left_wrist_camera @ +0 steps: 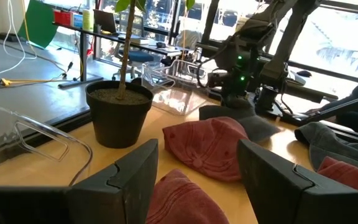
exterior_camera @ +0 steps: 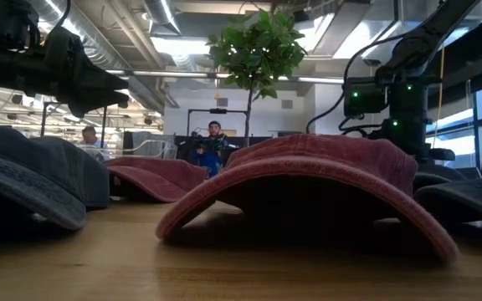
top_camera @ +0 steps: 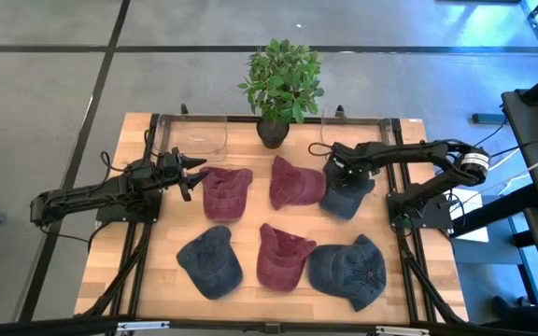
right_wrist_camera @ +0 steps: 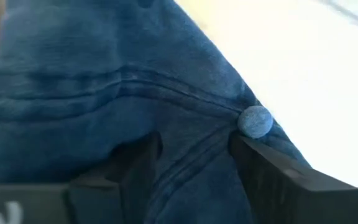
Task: Pick & Place hat
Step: Put the top black cap into the right transparent bin
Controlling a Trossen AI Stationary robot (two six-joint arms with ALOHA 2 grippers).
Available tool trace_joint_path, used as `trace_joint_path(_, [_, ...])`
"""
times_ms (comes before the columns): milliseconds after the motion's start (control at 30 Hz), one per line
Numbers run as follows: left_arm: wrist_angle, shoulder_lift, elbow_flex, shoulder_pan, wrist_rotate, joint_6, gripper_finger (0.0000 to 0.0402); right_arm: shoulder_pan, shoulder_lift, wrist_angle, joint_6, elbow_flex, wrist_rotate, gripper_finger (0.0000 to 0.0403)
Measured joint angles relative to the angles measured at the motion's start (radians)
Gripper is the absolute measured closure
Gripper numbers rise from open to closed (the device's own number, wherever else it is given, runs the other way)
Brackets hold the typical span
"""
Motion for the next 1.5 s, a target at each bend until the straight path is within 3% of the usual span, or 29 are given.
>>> trace_joint_path(267, [0.000,0.000,0.000,0.000,-0.004,0.000,0.0187,0.179,0.002,-0.019,-0.030,0.012,-0.021,0.0181])
trace_joint_path(467, [0.000,0.000,0.000,0.000,-0.046,0.000,0.0187,0.240,0.015,-0.145,-0.109,0.122,0.019,0.0195])
trace_joint_path(700, [0.000,0.000,0.000,0.000,-0.099,0.000,0.0187,0.238,0.011,-0.156,-0.186,0.172,0.064,0.0201])
trace_joint_path(933, [0.000,0.000,0.000,0.000,-0.101,0.000,0.0187,0.192,0.009,-0.124,-0.239,0.077,0.092,0.0202])
trace_joint_path(1167, [0.000,0.000,0.000,0.000,-0.101,0.000,0.0187,0.143,-0.005,-0.031,-0.258,-0.005,-0.004,0.0202])
trace_joint_path(1267, [0.000,0.000,0.000,0.000,-0.101,0.000,0.0187,0.137,-0.006,-0.033,-0.266,-0.008,0.008,0.0203])
trace_joint_path(1500, [0.000,0.000,0.000,0.000,-0.103,0.000,0.0187,0.128,-0.005,-0.030,-0.264,-0.006,-0.011,0.0257])
